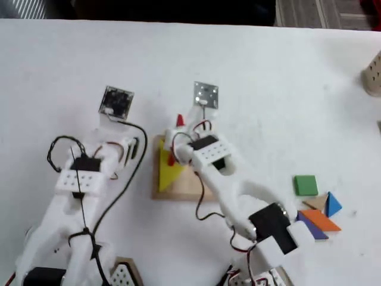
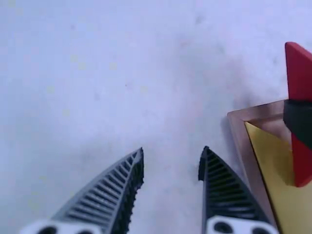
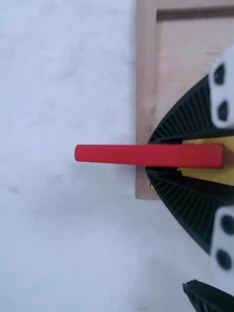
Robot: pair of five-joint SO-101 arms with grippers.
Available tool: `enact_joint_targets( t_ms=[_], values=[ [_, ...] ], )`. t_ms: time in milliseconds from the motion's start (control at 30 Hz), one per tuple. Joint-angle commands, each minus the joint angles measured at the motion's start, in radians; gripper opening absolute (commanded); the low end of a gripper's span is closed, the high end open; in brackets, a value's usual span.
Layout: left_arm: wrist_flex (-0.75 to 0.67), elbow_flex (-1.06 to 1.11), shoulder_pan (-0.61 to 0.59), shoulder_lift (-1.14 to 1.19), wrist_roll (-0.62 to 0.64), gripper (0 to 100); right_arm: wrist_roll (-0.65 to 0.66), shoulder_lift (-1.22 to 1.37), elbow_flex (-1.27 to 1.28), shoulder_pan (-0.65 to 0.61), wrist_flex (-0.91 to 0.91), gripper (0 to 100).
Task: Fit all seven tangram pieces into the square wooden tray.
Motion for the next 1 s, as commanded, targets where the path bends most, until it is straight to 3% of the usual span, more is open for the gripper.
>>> enact_joint_targets(
  t_ms=[0,167,433,567,667,767,833,967],
  values=[
    [-0.018,-0.005,-0.001,-0.039,0.0,20,-0.011,-0.068,-0.048,-0.013,0.044,16.5],
    [-0.017,-0.005,-0.001,-0.036,-0.002,20,-0.003,-0.174,-0.048,-0.008,0.168,31.5],
    [-0.015,-0.003,0.024,-0.035,0.0,20,0.003,-0.355,-0.049,0.108,0.366,32.0],
    [-0.021,0.021,0.104,-0.042,0.054,20,0.176,-0.437,-0.044,0.236,0.46,31.8],
    [-0.08,0.018,0.15,-0.042,0.175,20,0.215,-0.476,0.009,0.332,0.495,25.2],
    [-0.167,0.021,0.194,-0.03,0.328,20,0.226,-0.495,0.087,0.401,0.469,9.4],
    [-0.193,0.02,0.228,-0.028,0.399,20,0.299,-0.492,0.127,0.427,0.441,0.7],
    [-0.25,0.018,0.298,-0.028,0.485,16,0.364,-0.515,0.195,0.463,0.44,1.4]
  ],
)
